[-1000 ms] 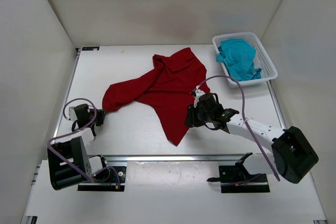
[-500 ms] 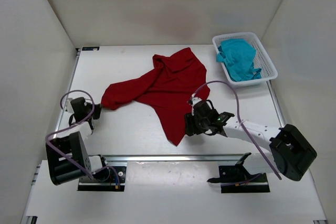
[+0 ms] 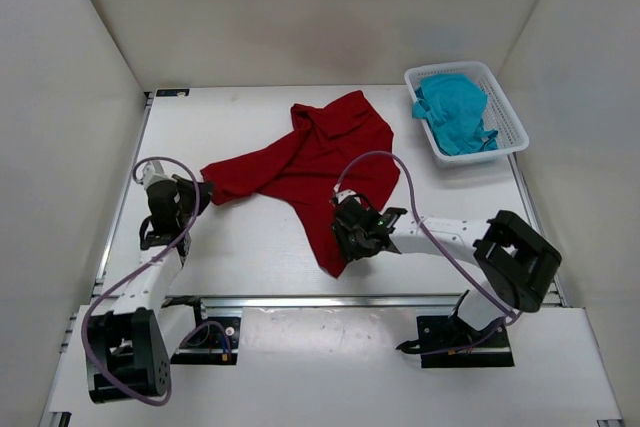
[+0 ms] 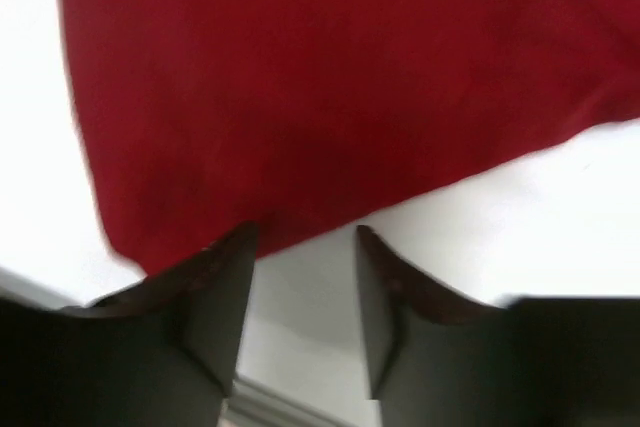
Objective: Fold and stack the t-shirts
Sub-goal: Flatten out the tshirt
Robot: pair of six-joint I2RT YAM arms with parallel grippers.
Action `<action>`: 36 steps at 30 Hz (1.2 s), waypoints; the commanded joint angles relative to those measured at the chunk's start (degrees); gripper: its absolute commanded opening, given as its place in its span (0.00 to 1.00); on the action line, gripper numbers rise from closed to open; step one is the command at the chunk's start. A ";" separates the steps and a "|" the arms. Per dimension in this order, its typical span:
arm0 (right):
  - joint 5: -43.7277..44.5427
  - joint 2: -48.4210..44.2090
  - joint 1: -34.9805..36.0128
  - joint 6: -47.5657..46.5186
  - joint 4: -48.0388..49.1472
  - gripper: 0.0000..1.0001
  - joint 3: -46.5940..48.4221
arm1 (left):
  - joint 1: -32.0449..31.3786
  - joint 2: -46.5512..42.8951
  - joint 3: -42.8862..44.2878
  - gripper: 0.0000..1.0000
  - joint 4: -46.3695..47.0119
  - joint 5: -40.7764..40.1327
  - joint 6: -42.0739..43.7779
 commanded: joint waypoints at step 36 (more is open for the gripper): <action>-4.50 -15.33 -8.37 12.93 -0.26 0.35 -15.84 | -10.39 -10.78 -6.33 0.00 -3.74 2.79 5.57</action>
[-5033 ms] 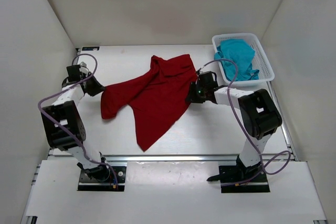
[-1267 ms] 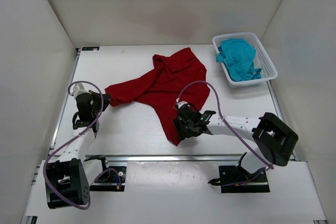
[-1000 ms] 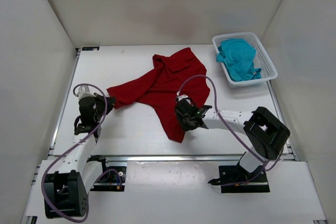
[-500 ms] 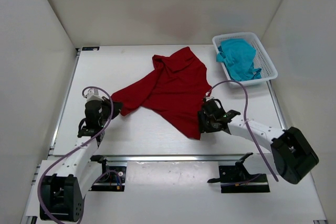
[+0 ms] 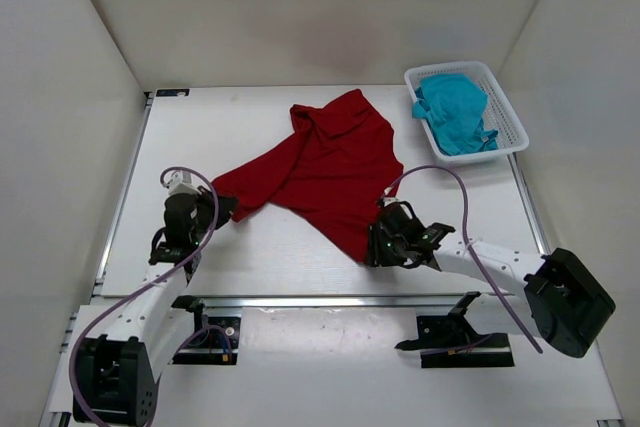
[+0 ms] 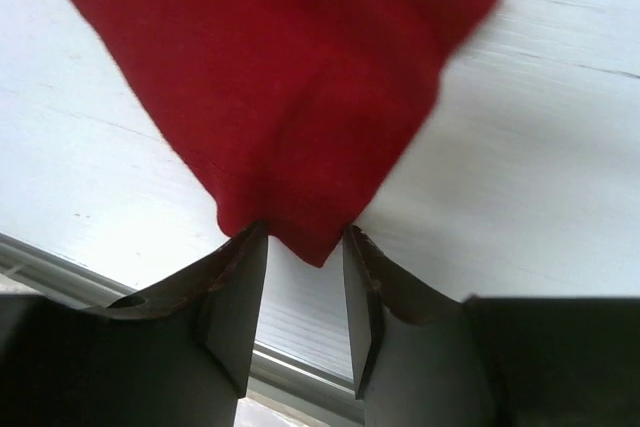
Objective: Fold and stack the t-shirts
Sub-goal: Flatten out the tshirt
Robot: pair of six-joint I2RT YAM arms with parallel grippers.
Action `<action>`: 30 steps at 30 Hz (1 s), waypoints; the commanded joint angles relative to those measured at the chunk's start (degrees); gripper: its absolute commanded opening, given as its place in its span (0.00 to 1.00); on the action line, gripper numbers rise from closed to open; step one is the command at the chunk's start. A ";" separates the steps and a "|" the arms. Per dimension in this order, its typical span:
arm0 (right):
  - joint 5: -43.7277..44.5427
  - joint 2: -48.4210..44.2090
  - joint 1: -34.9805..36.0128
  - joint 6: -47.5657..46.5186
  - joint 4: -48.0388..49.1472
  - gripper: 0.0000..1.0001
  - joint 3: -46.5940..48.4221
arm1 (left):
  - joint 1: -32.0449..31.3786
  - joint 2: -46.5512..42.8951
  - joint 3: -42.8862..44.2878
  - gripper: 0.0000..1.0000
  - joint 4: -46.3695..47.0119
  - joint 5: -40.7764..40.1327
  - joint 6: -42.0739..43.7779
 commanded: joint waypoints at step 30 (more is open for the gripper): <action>14.71 -12.02 -4.68 -9.04 -19.71 0.00 21.82 | -4.38 3.62 22.98 0.00 -11.49 2.62 11.40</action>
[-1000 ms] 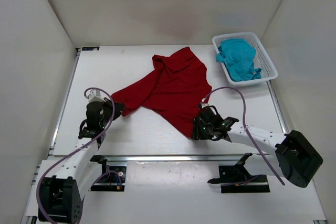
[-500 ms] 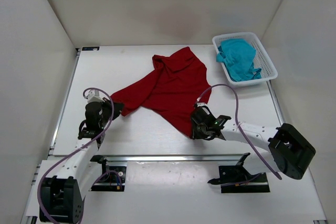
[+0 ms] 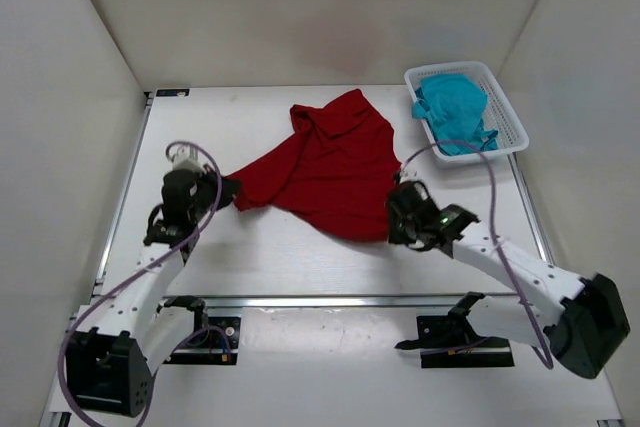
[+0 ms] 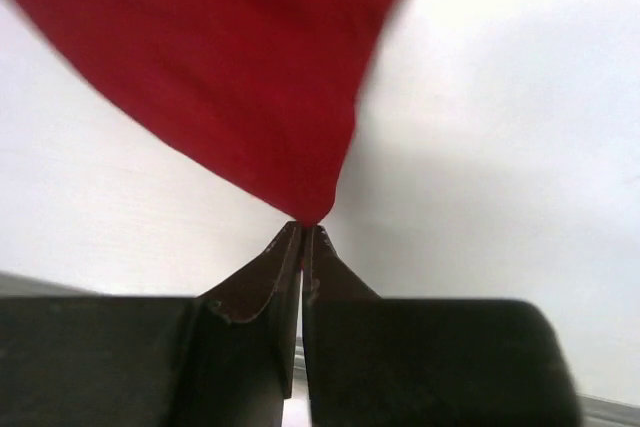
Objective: Fold and stack the t-shirts
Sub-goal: Flatten out the tshirt
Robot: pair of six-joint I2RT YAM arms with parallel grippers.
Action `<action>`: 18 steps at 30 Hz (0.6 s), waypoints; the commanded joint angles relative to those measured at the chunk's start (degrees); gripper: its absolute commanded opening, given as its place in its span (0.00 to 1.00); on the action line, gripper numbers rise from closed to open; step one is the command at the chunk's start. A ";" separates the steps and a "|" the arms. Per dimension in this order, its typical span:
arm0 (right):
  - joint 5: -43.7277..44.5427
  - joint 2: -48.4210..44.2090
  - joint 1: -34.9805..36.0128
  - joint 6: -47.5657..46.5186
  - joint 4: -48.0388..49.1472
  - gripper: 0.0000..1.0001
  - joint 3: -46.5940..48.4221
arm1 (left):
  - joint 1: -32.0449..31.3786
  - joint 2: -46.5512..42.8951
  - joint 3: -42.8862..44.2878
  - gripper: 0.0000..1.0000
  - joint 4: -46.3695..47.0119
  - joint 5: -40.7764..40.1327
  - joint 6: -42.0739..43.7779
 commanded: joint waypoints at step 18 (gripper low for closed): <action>60.93 8.14 35.45 -75.40 38.80 0.00 72.22 | 24.19 12.28 62.44 0.00 -16.11 26.71 -6.20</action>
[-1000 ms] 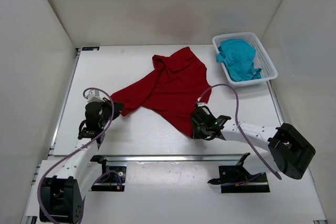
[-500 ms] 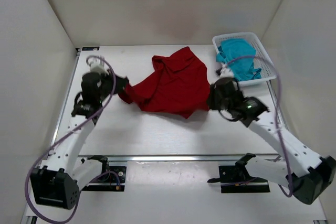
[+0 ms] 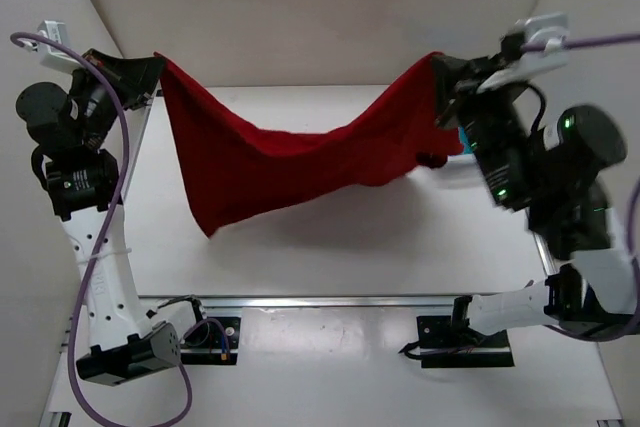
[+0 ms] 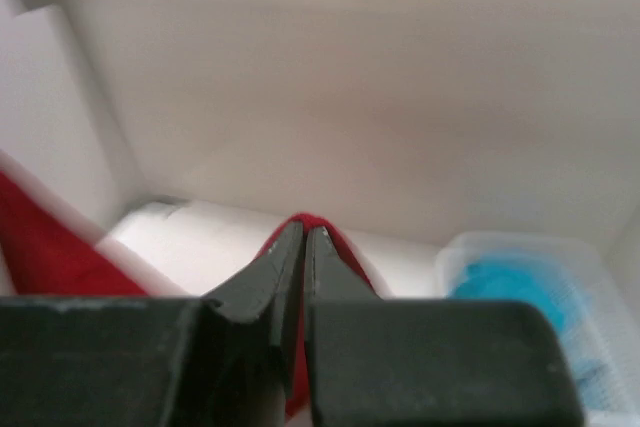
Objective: Fold and stack the t-shirts
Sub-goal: Flatten out the tshirt
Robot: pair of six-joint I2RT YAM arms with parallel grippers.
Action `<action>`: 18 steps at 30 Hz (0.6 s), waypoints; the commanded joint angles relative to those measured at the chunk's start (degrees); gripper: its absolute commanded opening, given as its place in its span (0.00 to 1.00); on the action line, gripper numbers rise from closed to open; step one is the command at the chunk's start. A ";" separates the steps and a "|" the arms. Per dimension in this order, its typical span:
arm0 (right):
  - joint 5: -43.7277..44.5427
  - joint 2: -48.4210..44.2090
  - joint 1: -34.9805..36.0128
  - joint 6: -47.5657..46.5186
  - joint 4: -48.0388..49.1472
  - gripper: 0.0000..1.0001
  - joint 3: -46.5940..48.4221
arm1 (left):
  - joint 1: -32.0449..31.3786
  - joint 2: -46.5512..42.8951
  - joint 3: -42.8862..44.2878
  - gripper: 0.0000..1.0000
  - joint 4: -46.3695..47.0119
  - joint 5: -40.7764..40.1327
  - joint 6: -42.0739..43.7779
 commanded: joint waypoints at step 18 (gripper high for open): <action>-58.54 28.39 -44.92 5.34 0.58 0.00 -4.71 | -8.40 13.07 -27.39 0.00 2.93 -19.02 10.38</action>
